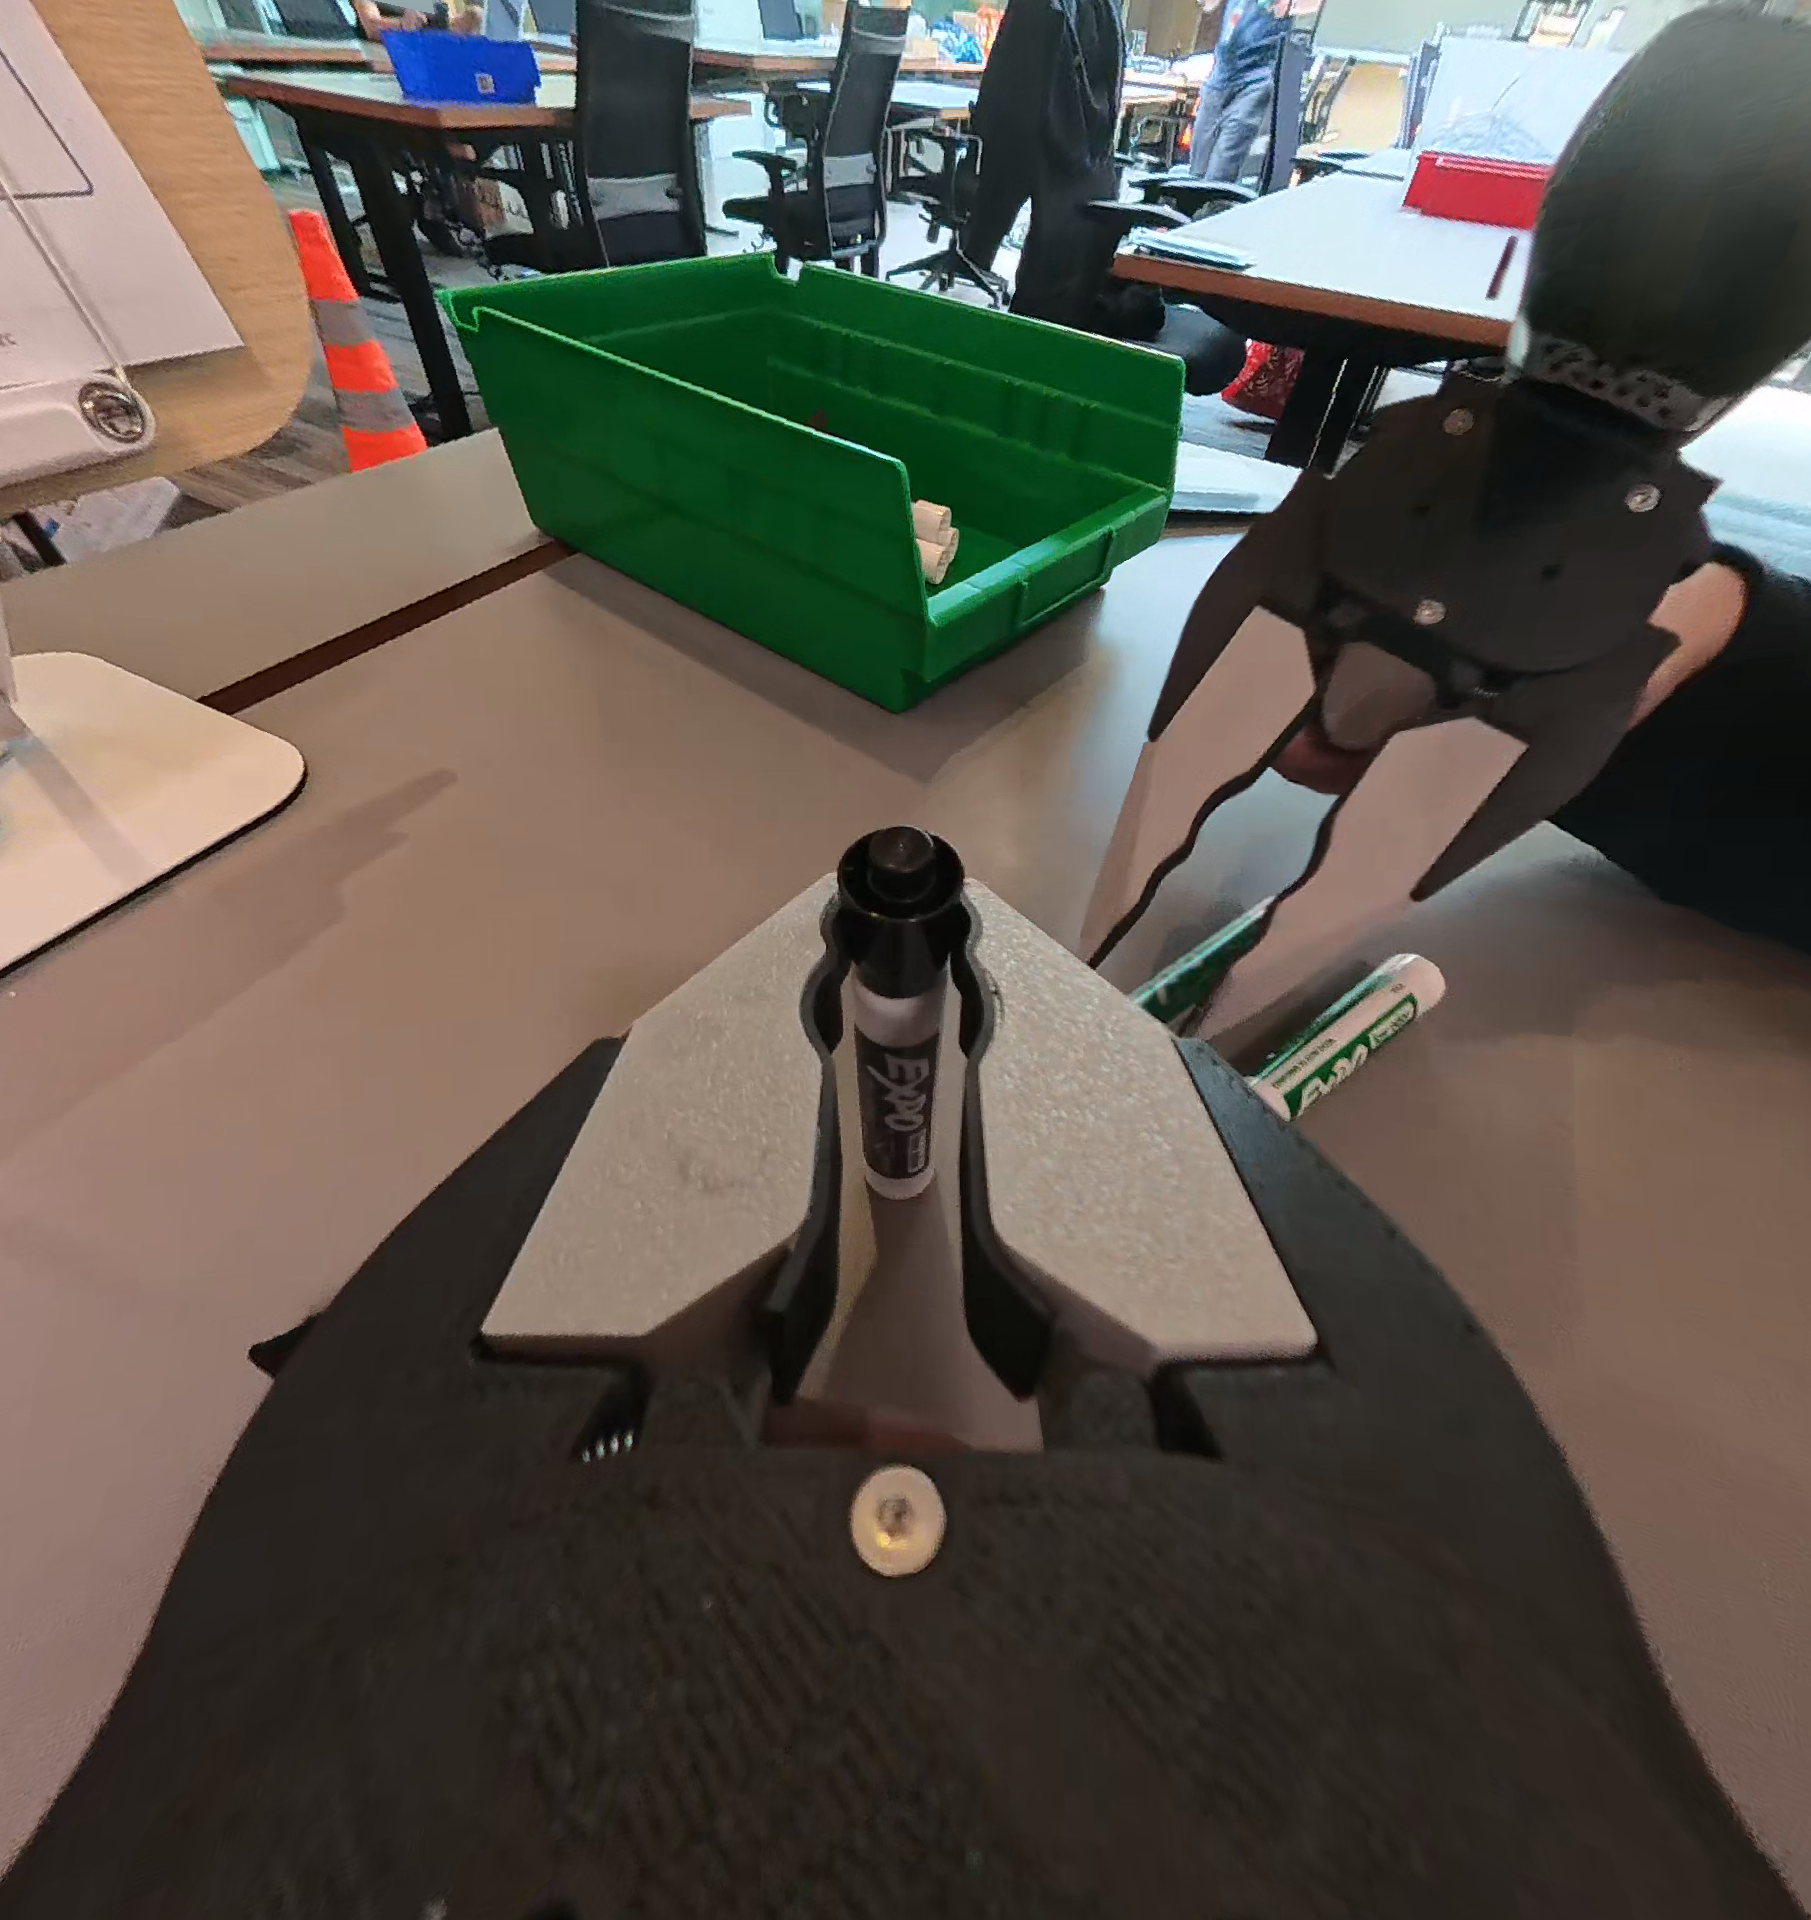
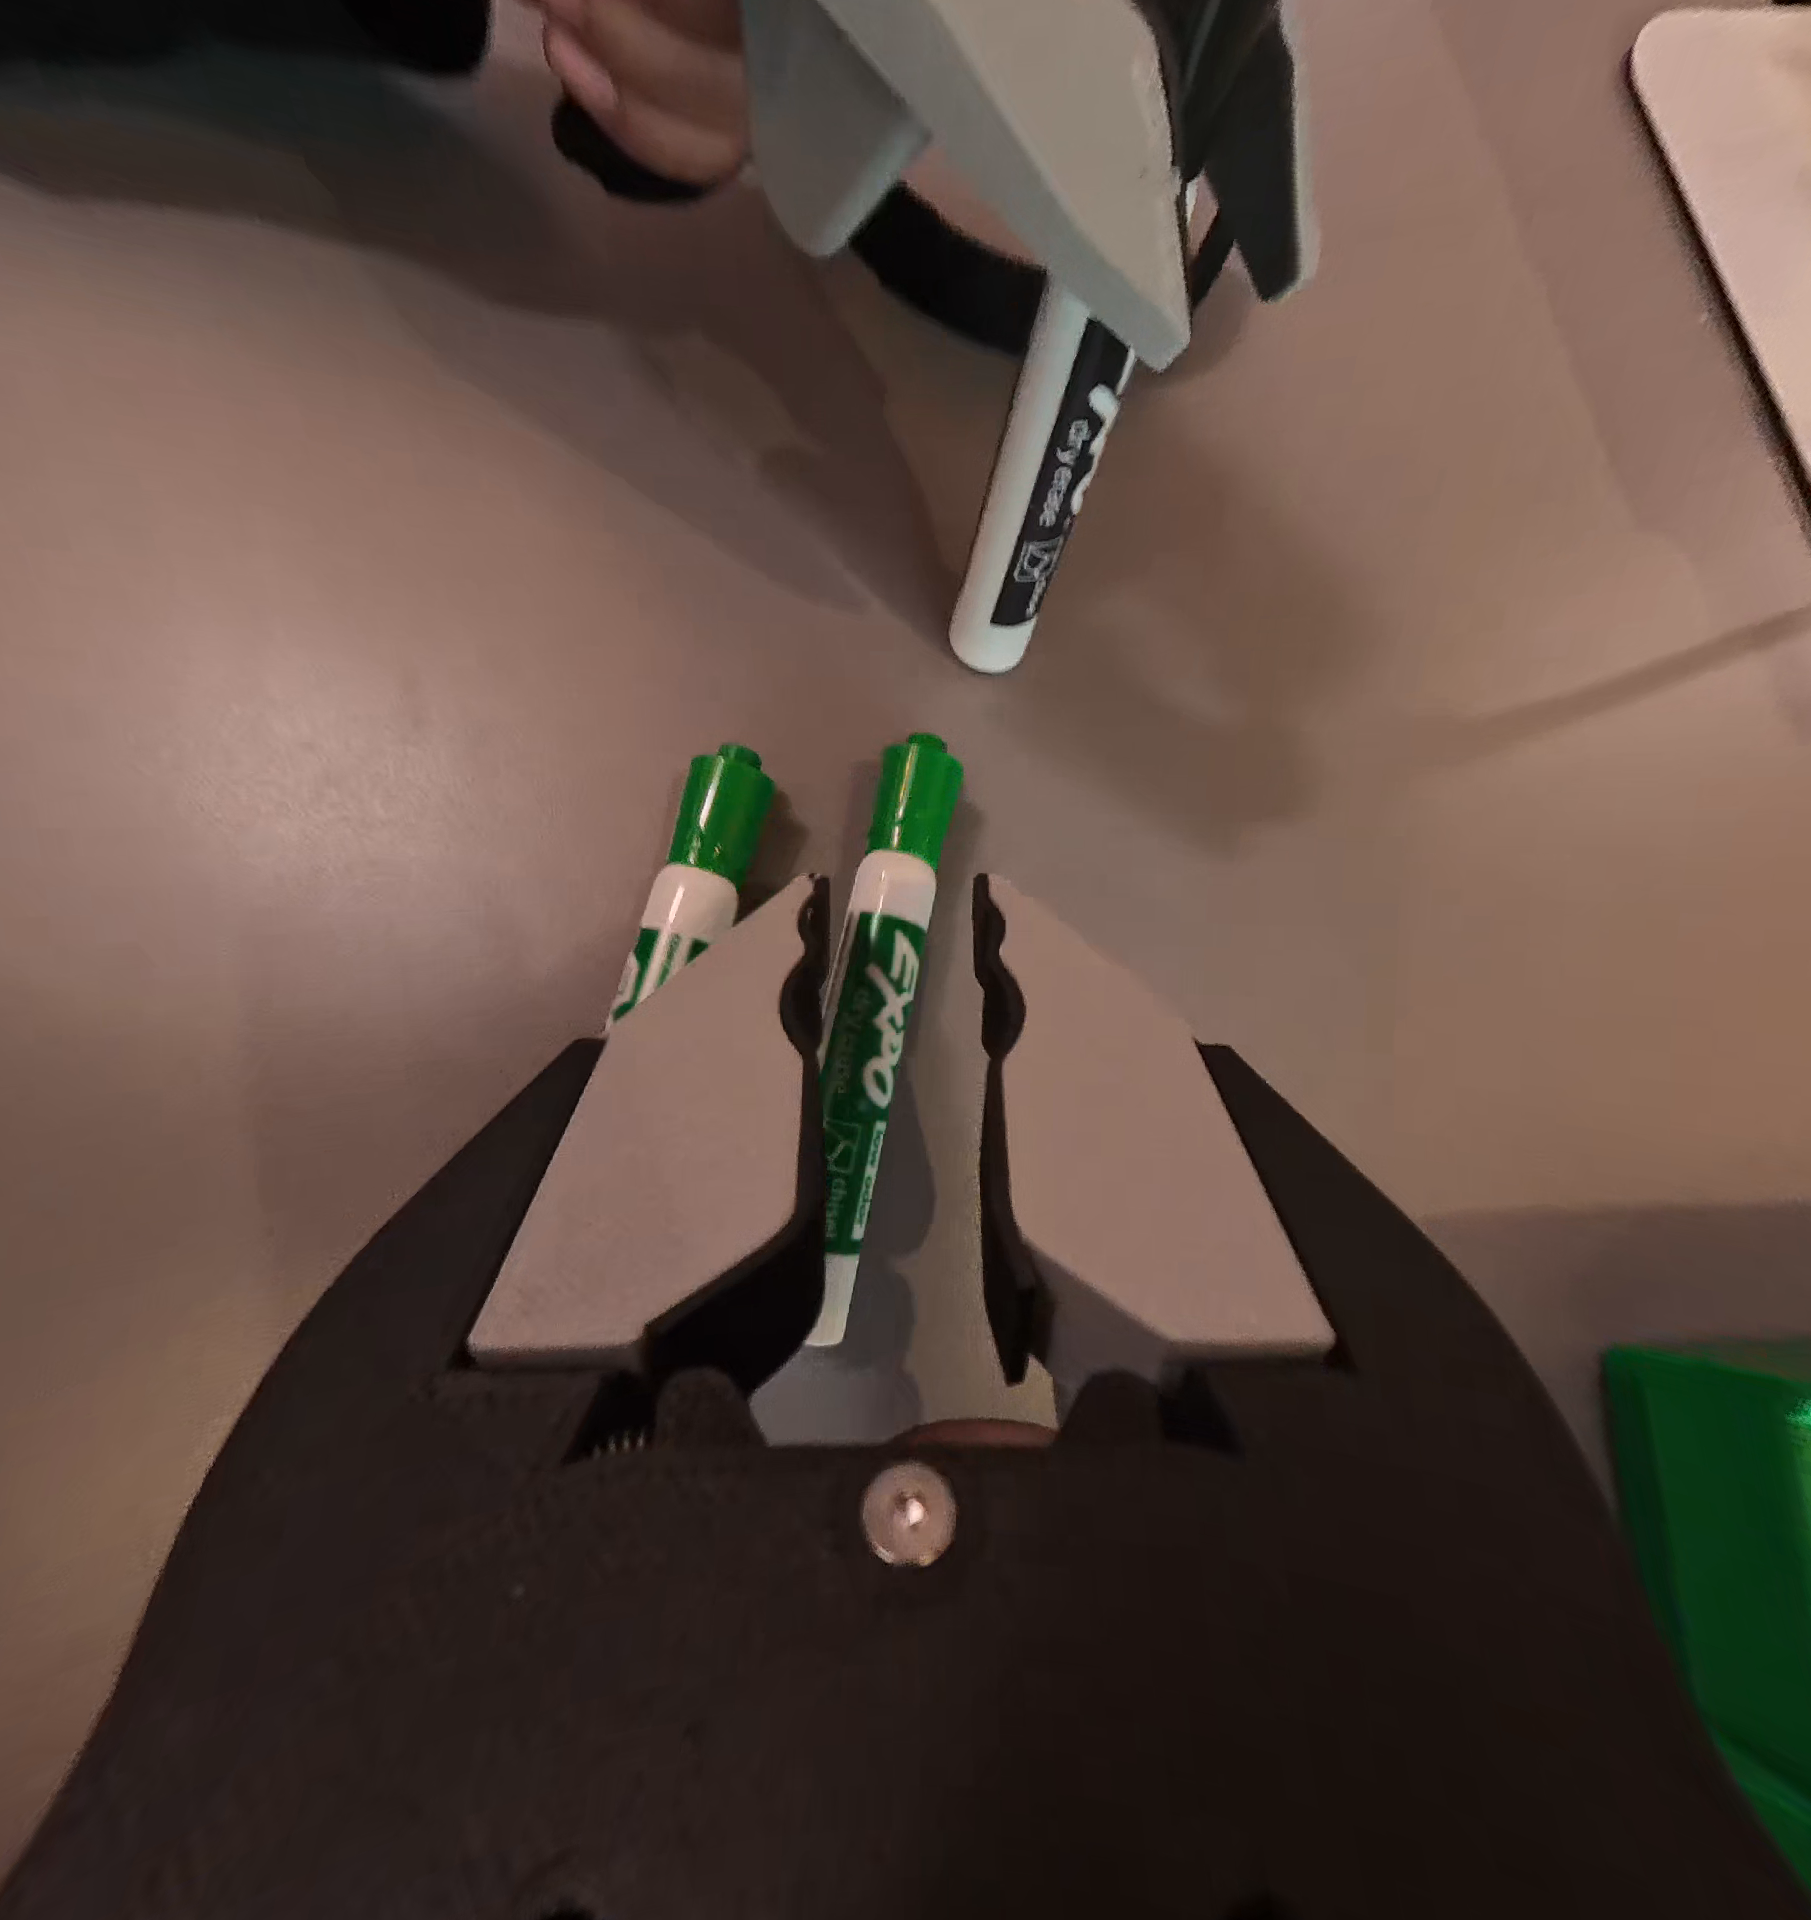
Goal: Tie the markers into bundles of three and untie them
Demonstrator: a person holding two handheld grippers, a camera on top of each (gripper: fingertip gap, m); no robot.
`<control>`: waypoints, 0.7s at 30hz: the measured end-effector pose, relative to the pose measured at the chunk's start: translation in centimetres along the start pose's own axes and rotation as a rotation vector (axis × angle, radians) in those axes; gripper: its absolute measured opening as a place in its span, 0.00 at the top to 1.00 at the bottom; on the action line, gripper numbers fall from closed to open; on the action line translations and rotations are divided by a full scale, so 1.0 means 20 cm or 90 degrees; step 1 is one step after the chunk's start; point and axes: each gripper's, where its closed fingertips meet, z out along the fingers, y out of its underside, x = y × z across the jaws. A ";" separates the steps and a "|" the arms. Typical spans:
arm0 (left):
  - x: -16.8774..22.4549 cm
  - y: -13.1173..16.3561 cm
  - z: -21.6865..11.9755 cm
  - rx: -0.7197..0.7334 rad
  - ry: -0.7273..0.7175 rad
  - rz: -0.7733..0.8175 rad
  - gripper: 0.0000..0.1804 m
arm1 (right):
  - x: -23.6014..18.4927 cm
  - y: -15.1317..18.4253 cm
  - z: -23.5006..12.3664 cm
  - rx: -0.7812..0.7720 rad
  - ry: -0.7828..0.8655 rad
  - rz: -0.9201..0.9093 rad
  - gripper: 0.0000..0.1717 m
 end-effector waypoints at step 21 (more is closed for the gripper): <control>0.03 0.07 0.02 -0.042 0.012 0.023 0.81 | 0.14 -0.37 -0.21 0.462 -0.063 0.098 0.92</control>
